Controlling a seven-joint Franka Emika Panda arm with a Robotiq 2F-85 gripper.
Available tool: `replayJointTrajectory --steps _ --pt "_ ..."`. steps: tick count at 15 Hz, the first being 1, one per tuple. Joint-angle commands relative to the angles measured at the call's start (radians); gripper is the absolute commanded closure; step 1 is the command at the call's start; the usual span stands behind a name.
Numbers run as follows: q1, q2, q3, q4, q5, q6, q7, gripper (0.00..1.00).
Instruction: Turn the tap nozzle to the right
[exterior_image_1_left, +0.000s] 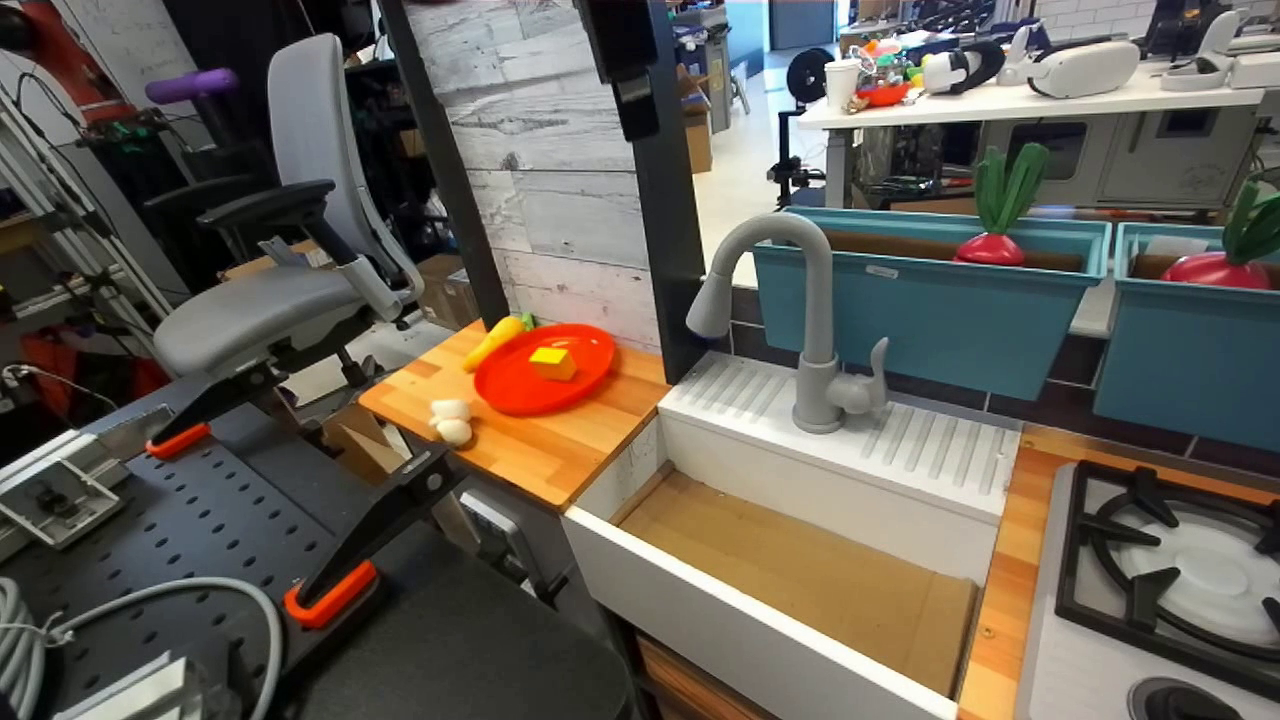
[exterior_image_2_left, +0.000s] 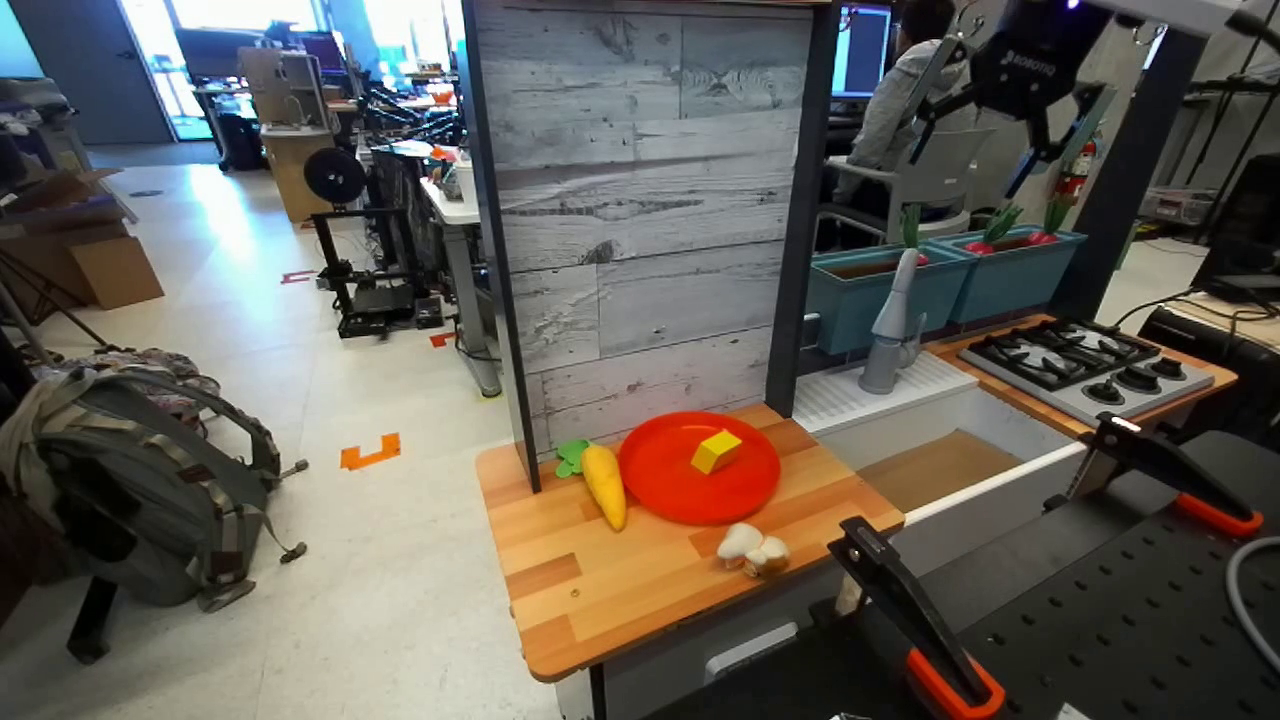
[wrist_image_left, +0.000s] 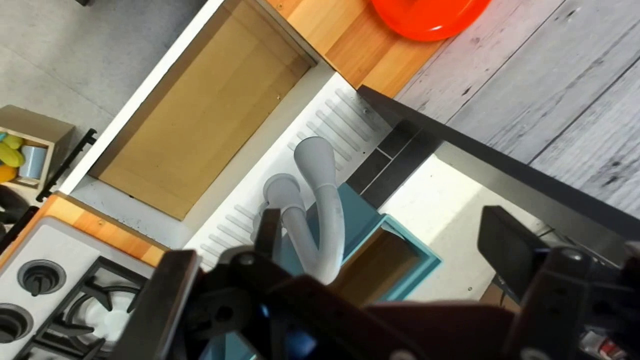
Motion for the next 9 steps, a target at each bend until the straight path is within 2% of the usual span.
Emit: replayJointTrajectory --steps 1,9 --pt "-0.041 0.132 0.030 0.100 0.028 0.023 -0.011 0.00" --pt "-0.055 0.307 0.036 0.230 -0.018 0.011 0.029 0.00"
